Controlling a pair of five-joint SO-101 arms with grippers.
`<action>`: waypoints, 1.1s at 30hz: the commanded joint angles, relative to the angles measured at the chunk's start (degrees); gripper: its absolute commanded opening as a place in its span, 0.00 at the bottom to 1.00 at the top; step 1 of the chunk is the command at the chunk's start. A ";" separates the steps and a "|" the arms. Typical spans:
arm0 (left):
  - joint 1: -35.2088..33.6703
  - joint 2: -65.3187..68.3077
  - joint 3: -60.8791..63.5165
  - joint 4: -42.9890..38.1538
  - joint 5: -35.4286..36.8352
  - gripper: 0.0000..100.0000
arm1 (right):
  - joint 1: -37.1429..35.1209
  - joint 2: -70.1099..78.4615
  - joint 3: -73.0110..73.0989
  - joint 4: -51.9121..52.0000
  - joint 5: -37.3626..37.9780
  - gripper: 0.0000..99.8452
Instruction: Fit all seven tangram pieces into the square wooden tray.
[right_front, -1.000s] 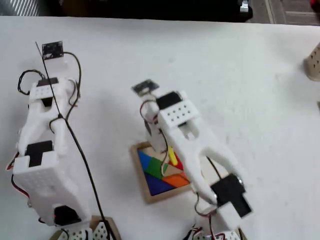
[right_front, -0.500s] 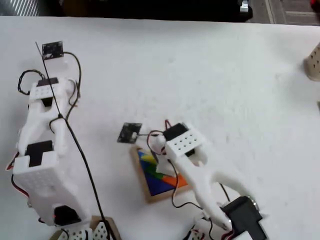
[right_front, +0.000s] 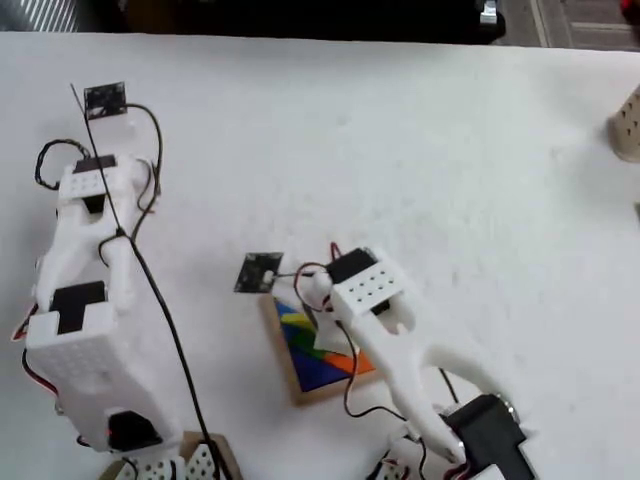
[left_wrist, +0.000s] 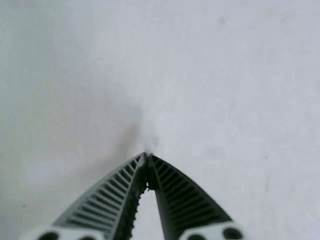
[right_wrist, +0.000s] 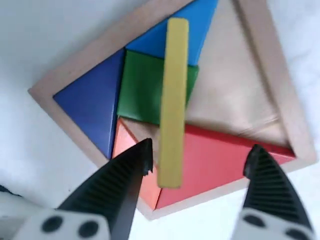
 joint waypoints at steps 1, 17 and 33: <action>0.22 -0.31 -2.64 -0.97 -0.70 0.03 | -0.13 -2.42 -5.98 6.11 -3.96 0.29; 0.31 -0.22 -2.90 -0.97 -0.79 0.03 | -0.48 -15.52 -7.47 16.04 -11.43 0.26; 0.31 -0.22 -2.73 -0.97 -0.79 0.03 | 7.34 -40.40 4.84 2.86 -23.30 0.02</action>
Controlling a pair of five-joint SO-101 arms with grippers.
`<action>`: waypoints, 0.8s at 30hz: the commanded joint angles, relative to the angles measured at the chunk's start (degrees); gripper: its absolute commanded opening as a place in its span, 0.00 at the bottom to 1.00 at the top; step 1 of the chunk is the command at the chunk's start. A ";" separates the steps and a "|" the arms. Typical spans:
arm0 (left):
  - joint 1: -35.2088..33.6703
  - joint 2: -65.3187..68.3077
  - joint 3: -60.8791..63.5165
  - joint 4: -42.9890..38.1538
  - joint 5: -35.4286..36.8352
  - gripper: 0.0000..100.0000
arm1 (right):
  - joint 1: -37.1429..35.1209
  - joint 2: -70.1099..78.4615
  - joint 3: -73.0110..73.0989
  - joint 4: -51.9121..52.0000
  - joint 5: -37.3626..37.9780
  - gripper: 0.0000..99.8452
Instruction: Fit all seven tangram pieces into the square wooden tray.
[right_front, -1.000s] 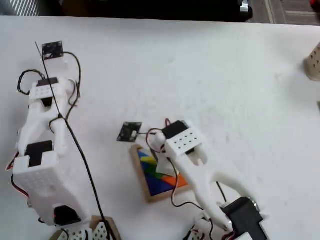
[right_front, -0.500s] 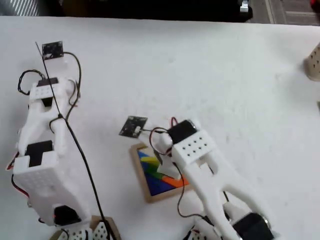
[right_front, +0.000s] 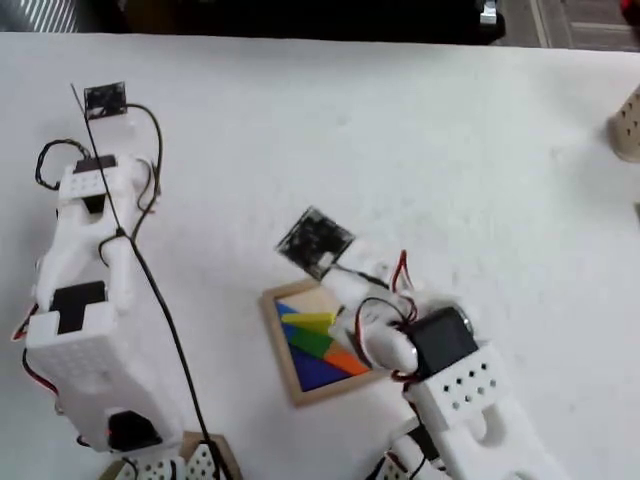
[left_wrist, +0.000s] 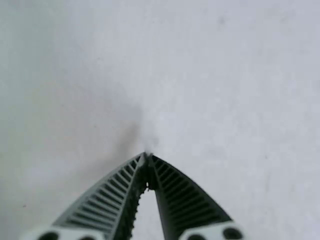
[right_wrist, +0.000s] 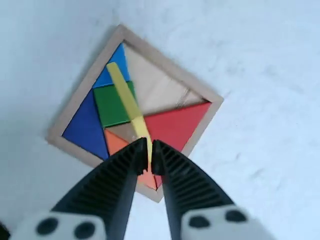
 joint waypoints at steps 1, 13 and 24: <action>0.31 -0.22 -2.73 -0.97 -0.79 0.03 | 4.35 1.71 3.52 -11.03 -2.55 0.02; 0.31 -0.22 -2.64 -0.97 -0.79 0.02 | 1.63 21.14 5.01 -24.31 -7.47 0.02; 0.31 -0.22 -2.64 -0.97 -0.79 0.02 | -5.58 14.90 5.36 -10.68 -2.90 0.02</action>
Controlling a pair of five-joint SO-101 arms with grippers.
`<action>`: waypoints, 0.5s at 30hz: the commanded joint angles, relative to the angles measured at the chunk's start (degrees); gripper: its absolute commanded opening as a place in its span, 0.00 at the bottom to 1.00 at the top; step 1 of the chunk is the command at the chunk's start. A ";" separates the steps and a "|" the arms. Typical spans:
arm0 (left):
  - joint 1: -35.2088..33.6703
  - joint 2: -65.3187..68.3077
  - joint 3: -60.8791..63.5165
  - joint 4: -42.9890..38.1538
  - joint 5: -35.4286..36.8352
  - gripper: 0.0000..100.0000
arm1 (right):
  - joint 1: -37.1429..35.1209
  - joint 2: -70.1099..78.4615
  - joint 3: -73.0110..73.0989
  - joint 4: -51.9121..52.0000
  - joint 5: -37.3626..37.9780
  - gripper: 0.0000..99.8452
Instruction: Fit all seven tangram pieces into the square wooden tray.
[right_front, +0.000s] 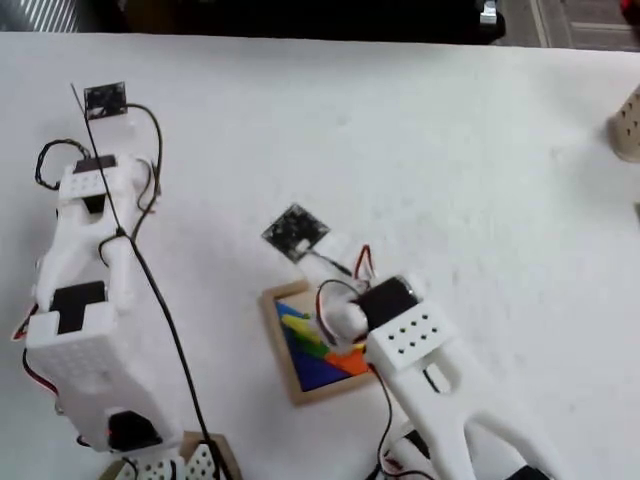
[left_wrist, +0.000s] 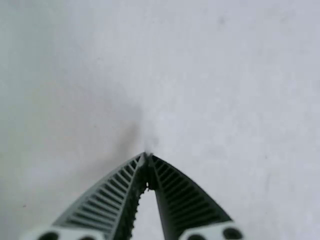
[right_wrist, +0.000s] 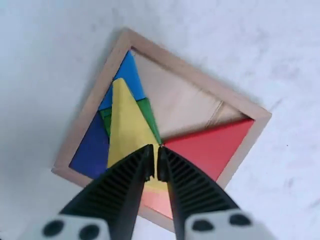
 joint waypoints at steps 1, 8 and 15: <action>0.31 -0.22 -2.64 -0.97 -0.79 0.02 | -1.19 -2.59 -0.09 2.59 1.76 0.02; 0.31 -0.22 -2.64 -0.97 -0.79 0.02 | 4.79 -3.30 -1.23 2.24 1.76 0.02; 4.09 -0.75 -1.05 0.18 -2.64 0.02 | 15.08 -3.12 -1.05 2.15 0.09 0.02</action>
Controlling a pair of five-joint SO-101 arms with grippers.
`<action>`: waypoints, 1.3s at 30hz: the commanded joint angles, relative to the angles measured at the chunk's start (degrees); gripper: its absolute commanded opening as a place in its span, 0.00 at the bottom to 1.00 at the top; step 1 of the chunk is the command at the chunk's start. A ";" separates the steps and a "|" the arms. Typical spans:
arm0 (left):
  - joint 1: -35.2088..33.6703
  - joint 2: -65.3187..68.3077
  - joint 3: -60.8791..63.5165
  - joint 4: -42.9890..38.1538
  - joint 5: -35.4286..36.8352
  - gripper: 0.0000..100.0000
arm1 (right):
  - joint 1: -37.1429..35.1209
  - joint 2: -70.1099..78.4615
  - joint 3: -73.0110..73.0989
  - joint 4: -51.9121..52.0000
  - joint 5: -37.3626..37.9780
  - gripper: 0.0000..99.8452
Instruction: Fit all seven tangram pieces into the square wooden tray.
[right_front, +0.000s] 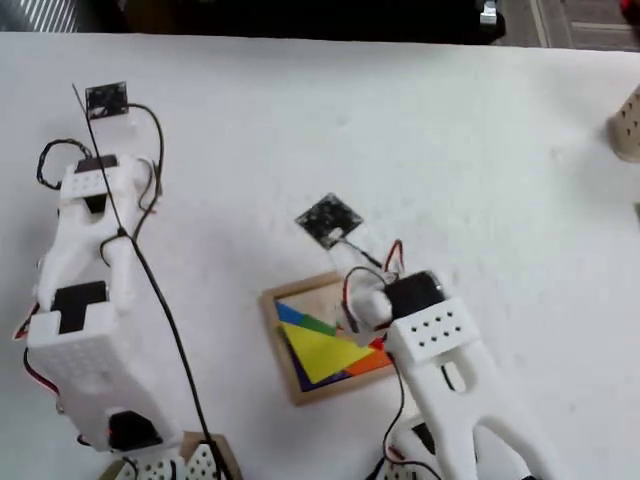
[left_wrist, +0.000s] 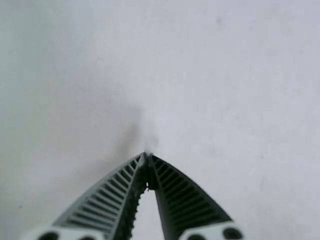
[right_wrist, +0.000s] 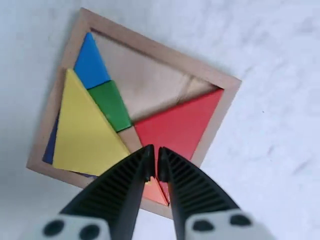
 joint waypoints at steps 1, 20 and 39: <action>4.35 -0.92 -0.26 0.35 -4.04 0.02 | 6.90 -1.54 -0.79 -0.57 -1.93 0.02; 34.68 -51.38 40.97 24.18 -11.60 0.02 | 50.86 -1.19 13.01 -8.84 7.38 0.02; 76.09 -72.92 54.42 19.52 -9.85 0.02 | 51.12 -1.01 15.47 -11.38 9.85 0.02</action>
